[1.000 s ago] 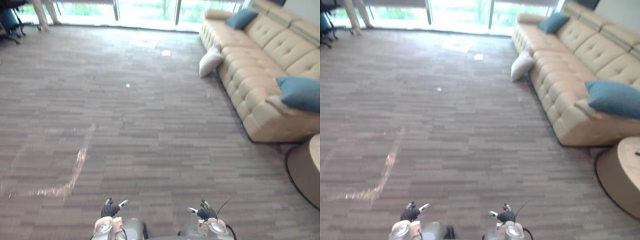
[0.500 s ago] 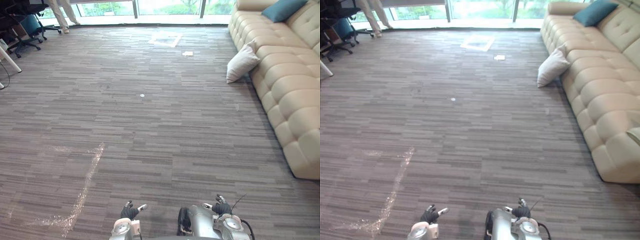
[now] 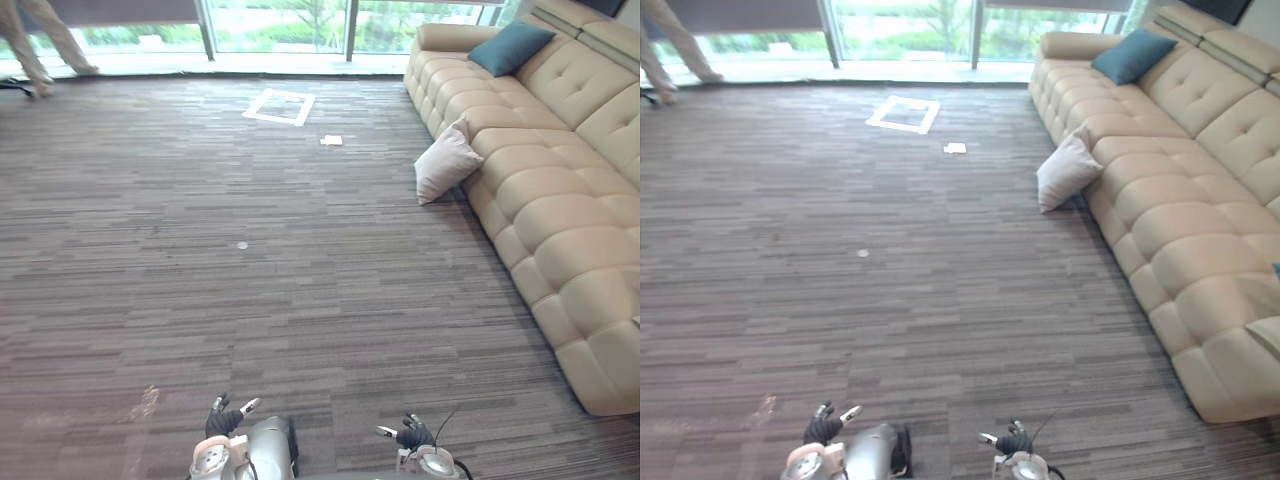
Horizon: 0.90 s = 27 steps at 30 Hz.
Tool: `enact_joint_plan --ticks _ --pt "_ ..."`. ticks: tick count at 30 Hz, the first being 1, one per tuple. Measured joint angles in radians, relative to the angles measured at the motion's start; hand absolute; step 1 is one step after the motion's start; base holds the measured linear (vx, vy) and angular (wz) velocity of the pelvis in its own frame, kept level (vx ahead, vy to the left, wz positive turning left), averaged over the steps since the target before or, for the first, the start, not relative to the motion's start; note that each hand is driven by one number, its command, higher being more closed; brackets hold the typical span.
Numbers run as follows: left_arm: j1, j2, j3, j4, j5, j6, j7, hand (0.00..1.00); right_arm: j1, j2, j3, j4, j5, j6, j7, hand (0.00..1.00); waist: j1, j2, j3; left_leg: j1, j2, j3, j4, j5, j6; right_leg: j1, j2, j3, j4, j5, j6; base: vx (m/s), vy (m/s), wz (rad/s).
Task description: Pick up cushions and gather them together orderly.
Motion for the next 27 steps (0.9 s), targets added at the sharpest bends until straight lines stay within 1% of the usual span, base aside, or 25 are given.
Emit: enact_joint_plan --ticks 1,2,3,4,6,7,8,9,10,11,12,13,14,15,16,17,18,19,21,22,23,24,25,26,27 --pt "-0.003 0.002 -0.007 0.01 0.001 0.005 0.006 0.0 0.001 -0.002 0.0 -0.004 0.0 -0.003 0.001 0.0 -0.007 0.002 0.002 0.048 -0.008 0.0 -0.015 -0.018 0.001 -0.028 -0.004 -0.016 0.065 -0.002 -0.001 0.82 0.297 0.07" --pt "0.0 0.001 -0.03 0.02 0.005 0.007 0.014 0.0 0.003 -0.011 0.001 -0.011 0.0 -0.012 0.004 0.0 -0.014 0.016 0.003 0.137 -0.016 0.001 -0.061 -0.043 -0.001 -0.086 -0.004 -0.063 0.133 -0.014 -0.021 0.54 0.168 0.04" --pt "-0.003 -0.003 -0.054 0.025 0.009 0.007 0.015 0.0 0.005 -0.019 0.0 -0.026 0.0 -0.017 0.004 0.0 -0.018 0.028 -0.001 0.204 -0.018 -0.001 -0.116 -0.055 -0.003 -0.158 -0.003 -0.12 0.134 -0.028 -0.043 0.51 0.129 0.05" --pt "-0.006 -0.006 -0.065 0.024 0.009 0.007 0.014 0.0 0.006 -0.021 -0.001 -0.036 -0.001 -0.02 0.004 0.0 -0.021 0.032 -0.001 0.239 -0.02 -0.002 -0.147 -0.062 -0.006 -0.205 -0.003 -0.153 0.113 -0.033 -0.05 0.41 0.083 0.06" --pt "-0.016 -0.014 -0.074 0.032 0.009 0.007 0.013 0.0 -0.002 -0.025 -0.02 -0.054 -0.001 -0.024 0.005 0.0 -0.026 0.039 0.007 0.323 -0.023 -0.005 -0.211 -0.071 -0.018 -0.314 0.005 -0.232 -0.01 -0.061 -0.079 0.56 0.065 0.04" --pt "-0.021 -0.02 -0.074 0.039 0.009 0.009 0.013 0.0 -0.015 -0.034 -0.03 -0.051 -0.001 -0.025 0.006 0.0 -0.036 0.045 0.02 0.386 -0.023 -0.008 -0.257 -0.072 -0.019 -0.337 0.018 -0.295 -0.166 -0.074 -0.094 0.7 0.034 0.21" --pt "-0.024 -0.029 -0.083 0.044 0.009 0.009 0.013 0.0 -0.016 -0.04 -0.04 -0.049 -0.001 -0.025 0.005 0.0 -0.049 0.05 0.021 0.435 -0.023 -0.018 -0.299 -0.072 -0.019 -0.343 0.036 -0.344 -0.36 -0.052 -0.117 0.6 0.003 0.32" --pt "-0.024 -0.032 -0.095 0.045 0.009 0.009 0.013 0.0 -0.017 -0.042 -0.04 -0.048 -0.001 -0.025 0.005 0.0 -0.057 0.05 0.021 0.454 -0.025 -0.027 -0.318 -0.072 -0.019 -0.342 0.046 -0.353 -0.441 -0.032 -0.129 0.63 -0.038 0.56" --pt "-0.024 -0.037 -0.107 0.049 0.009 0.008 0.009 0.0 -0.018 -0.05 -0.048 -0.044 -0.001 -0.022 0.005 0.0 -0.07 0.05 0.024 0.503 -0.034 -0.04 -0.353 -0.072 -0.02 -0.344 0.063 -0.346 -0.587 0.023 -0.143 0.7 -0.092 0.71" --pt "-0.017 -0.045 -0.111 0.05 0.011 0.007 0.004 0.0 -0.014 -0.064 -0.047 -0.039 0.003 -0.012 0.006 0.0 -0.072 0.051 0.024 0.547 -0.041 -0.075 -0.364 -0.082 -0.037 -0.341 0.07 -0.326 -0.638 0.091 -0.185 0.72 -0.12 0.73" --pt "-0.016 -0.052 -0.11 0.05 0.011 0.006 0.004 0.0 -0.005 -0.064 -0.048 -0.042 0.006 -0.011 0.007 0.0 -0.078 0.057 0.026 0.564 -0.038 -0.096 -0.36 -0.086 -0.042 -0.339 0.075 -0.312 -0.608 0.143 -0.233 0.74 -0.163 0.51" --pt "-0.022 -0.067 -0.107 0.054 0.019 0.007 0.004 0.0 -0.015 -0.078 -0.045 -0.042 -0.002 -0.009 0.008 0.0 -0.08 0.086 0.021 0.573 -0.007 -0.126 -0.315 -0.084 -0.044 -0.344 0.081 -0.318 -0.519 0.08 -0.249 0.85 -0.243 0.27" --pt "-0.01 -0.076 -0.103 0.053 0.029 0.005 0.004 0.0 -0.019 -0.095 -0.044 -0.044 -0.006 -0.009 0.012 0.0 -0.077 0.12 0.017 0.523 0.024 -0.148 -0.169 -0.078 -0.055 -0.336 0.094 -0.334 -0.47 0.012 -0.249 0.83 -0.254 0.17" --pt "-0.011 -0.081 -0.1 0.053 0.03 0.005 0.004 0.0 -0.019 -0.102 -0.044 -0.044 -0.006 -0.008 0.013 0.0 -0.077 0.133 0.017 0.486 0.041 -0.159 -0.076 -0.066 -0.073 -0.324 0.101 -0.34 -0.464 -0.013 -0.251 0.8 -0.263 0.17" --pt "-0.018 -0.09 -0.08 0.05 0.03 0.005 0.004 0.0 -0.027 -0.111 -0.043 -0.044 -0.006 -0.005 0.012 0.0 -0.079 0.158 0.028 0.355 0.093 -0.193 0.218 0.035 -0.157 -0.275 0.129 -0.346 -0.478 -0.054 -0.261 0.65 -0.182 -0.02" --pt "-0.022 -0.096 -0.049 0.037 0.029 0.006 0.003 0.0 -0.039 -0.117 -0.042 -0.036 -0.006 0.006 0.011 0.0 -0.069 0.173 0.043 0.236 0.156 -0.187 0.478 0.048 -0.179 -0.198 0.169 -0.345 -0.522 -0.075 -0.274 0.65 -0.163 -0.14" --pt "-0.023 -0.095 -0.043 0.029 0.029 0.006 0.004 0.0 -0.04 -0.115 -0.04 -0.035 -0.003 0.008 0.01 0.0 -0.068 0.179 0.048 0.205 0.178 -0.18 0.545 0.042 -0.17 -0.16 0.179 -0.344 -0.541 -0.083 -0.278 0.62 -0.132 -0.34" --pt "-0.021 -0.088 -0.026 0.009 0.029 0.005 0.005 0.0 -0.038 -0.103 -0.034 -0.027 0.0 0.011 0.007 0.0 -0.06 0.154 0.065 0.131 0.198 -0.164 0.622 0.02 -0.147 -0.048 0.19 -0.338 -0.602 -0.098 -0.284 0.48 -0.102 -0.22" --pt "-0.02 -0.071 -0.027 -0.016 0.026 0.001 0.005 0.0 -0.034 -0.086 -0.009 -0.025 0.004 0.012 0.005 0.0 -0.054 0.116 0.061 0.006 0.197 -0.111 0.536 -0.016 -0.11 0.084 0.189 -0.316 -0.721 -0.1 -0.282 0.52 -0.113 -0.24" --pt "-0.02 -0.073 -0.026 -0.022 0.026 0.001 0.004 0.0 -0.035 -0.081 -0.007 -0.025 0.005 0.012 0.005 0.0 -0.052 0.114 0.061 -0.026 0.195 -0.099 0.488 -0.025 -0.099 0.108 0.19 -0.308 -0.745 -0.099 -0.277 0.6 -0.067 -0.41" --pt "-0.021 -0.079 -0.022 -0.04 0.026 0.0 0.004 0.0 -0.036 -0.069 -0.009 -0.025 0.008 0.012 0.004 0.0 -0.041 0.114 0.063 -0.088 0.184 -0.077 0.347 -0.037 -0.077 0.159 0.189 -0.286 -0.786 -0.103 -0.264 0.53 0.034 -0.47" --pt "-0.025 -0.082 -0.015 -0.047 0.026 -0.004 0.005 0.0 -0.035 -0.061 -0.009 -0.023 0.015 0.013 0.002 0.0 -0.028 0.116 0.064 -0.137 0.162 -0.084 0.193 -0.031 -0.076 0.203 0.187 -0.263 -0.818 -0.111 -0.251 0.64 0.064 -0.51" --pt "-0.027 -0.082 -0.015 -0.047 0.025 -0.009 0.005 0.0 -0.035 -0.057 -0.009 -0.022 0.02 0.013 0.001 0.0 -0.02 0.116 0.064 -0.15 0.153 -0.087 0.136 -0.023 -0.075 0.219 0.184 -0.253 -0.828 -0.117 -0.243 0.52 0.132 -0.55" --pt "-0.029 -0.085 -0.015 -0.047 0.021 -0.018 0.005 0.0 -0.036 -0.049 -0.007 -0.016 0.02 0.013 -0.003 0.0 -0.008 0.116 0.063 -0.173 0.131 -0.104 -0.012 0.022 -0.095 0.25 0.179 -0.227 -0.858 -0.139 -0.224 0.48 0.181 -0.59" --pt "-0.025 -0.088 -0.009 -0.046 0.01 -0.02 0.006 0.0 -0.041 -0.049 0.005 0.0 0.02 0.012 -0.004 0.0 -0.008 0.119 0.061 -0.188 0.124 -0.119 -0.116 0.056 -0.103 0.274 0.177 -0.2 -0.855 -0.18 -0.207 0.48 0.21 -0.64"
